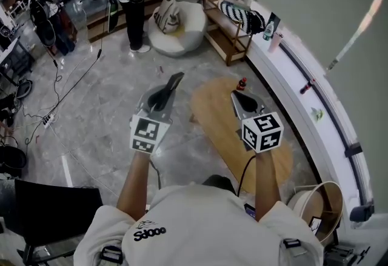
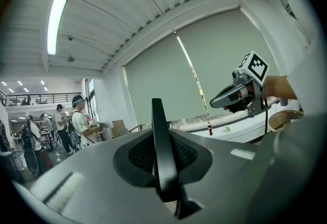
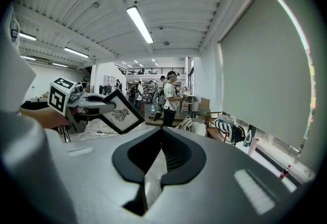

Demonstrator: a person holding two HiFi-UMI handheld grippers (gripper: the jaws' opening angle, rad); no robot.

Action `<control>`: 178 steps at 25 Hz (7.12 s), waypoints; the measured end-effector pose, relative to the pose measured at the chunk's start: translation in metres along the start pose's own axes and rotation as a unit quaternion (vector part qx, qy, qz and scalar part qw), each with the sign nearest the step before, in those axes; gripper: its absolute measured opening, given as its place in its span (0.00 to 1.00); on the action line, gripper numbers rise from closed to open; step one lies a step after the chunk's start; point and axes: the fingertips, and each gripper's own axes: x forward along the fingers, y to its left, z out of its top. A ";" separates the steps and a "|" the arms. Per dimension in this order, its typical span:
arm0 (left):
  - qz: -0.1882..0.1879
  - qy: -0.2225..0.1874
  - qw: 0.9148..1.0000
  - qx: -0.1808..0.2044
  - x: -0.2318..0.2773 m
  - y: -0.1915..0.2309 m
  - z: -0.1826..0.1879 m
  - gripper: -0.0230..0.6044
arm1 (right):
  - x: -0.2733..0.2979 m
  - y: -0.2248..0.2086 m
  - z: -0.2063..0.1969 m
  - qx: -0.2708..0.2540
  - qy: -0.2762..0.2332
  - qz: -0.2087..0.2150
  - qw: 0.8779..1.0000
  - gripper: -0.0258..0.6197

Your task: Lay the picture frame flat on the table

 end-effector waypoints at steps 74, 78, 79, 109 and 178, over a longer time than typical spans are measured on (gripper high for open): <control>-0.236 0.259 0.867 -0.353 0.468 -0.164 -0.390 0.11 | 0.214 -0.323 -0.343 0.222 0.247 -0.130 0.934 0.04; -0.217 0.272 0.846 -0.403 0.478 -0.170 -0.423 0.11 | 0.224 -0.324 -0.370 0.231 0.261 -0.127 0.929 0.04; -0.213 0.276 0.842 -0.411 0.479 -0.171 -0.431 0.11 | 0.226 -0.323 -0.376 0.233 0.264 -0.126 0.927 0.04; -0.204 0.258 0.784 -0.527 0.528 -0.214 -0.531 0.11 | 0.241 -0.320 -0.457 0.288 0.304 -0.136 0.898 0.04; -0.151 0.392 0.843 -0.337 0.500 -0.194 -0.599 0.54 | 0.242 -0.299 -0.443 0.269 0.311 -0.108 0.905 0.04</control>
